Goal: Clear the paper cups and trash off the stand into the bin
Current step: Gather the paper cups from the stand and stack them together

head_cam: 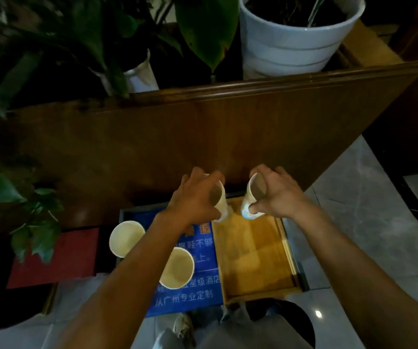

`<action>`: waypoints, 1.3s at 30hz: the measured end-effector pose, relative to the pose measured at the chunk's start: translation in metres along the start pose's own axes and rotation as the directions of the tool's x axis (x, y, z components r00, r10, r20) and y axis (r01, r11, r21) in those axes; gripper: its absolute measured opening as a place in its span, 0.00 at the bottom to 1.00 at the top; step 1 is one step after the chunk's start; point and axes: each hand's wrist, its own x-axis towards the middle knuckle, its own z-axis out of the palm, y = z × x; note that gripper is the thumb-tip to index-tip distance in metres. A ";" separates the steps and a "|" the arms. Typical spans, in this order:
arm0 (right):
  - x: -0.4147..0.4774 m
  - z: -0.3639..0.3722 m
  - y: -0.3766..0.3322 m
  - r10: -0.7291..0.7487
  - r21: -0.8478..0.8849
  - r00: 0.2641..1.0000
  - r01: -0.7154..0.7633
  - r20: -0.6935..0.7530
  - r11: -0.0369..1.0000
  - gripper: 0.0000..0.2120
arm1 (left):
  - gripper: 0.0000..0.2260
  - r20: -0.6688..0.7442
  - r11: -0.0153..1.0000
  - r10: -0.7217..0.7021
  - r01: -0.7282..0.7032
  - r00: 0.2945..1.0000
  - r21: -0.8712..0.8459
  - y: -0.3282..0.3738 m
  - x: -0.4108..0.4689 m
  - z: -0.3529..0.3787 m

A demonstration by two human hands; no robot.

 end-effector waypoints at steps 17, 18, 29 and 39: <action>-0.117 0.007 -0.126 -0.128 0.068 0.977 0.141 -0.172 0.988 0.36 | 0.33 -0.209 0.996 0.090 -0.089 0.974 0.013 -0.096 -0.142 -0.084; -0.120 0.008 -0.128 -0.128 0.067 0.978 0.141 -0.167 0.988 0.36 | 0.33 -0.220 0.997 0.083 -0.081 0.972 0.019 -0.100 -0.145 -0.086; -0.144 0.076 -0.160 -0.047 0.030 0.989 0.052 -0.138 0.998 0.36 | 0.33 -0.160 0.999 0.044 -0.039 0.986 0.036 -0.165 -0.163 -0.068; -0.126 0.119 -0.150 0.015 0.033 1.000 -0.014 -0.012 0.999 0.42 | 0.30 0.080 0.999 0.010 -0.013 0.997 0.031 -0.164 -0.136 -0.036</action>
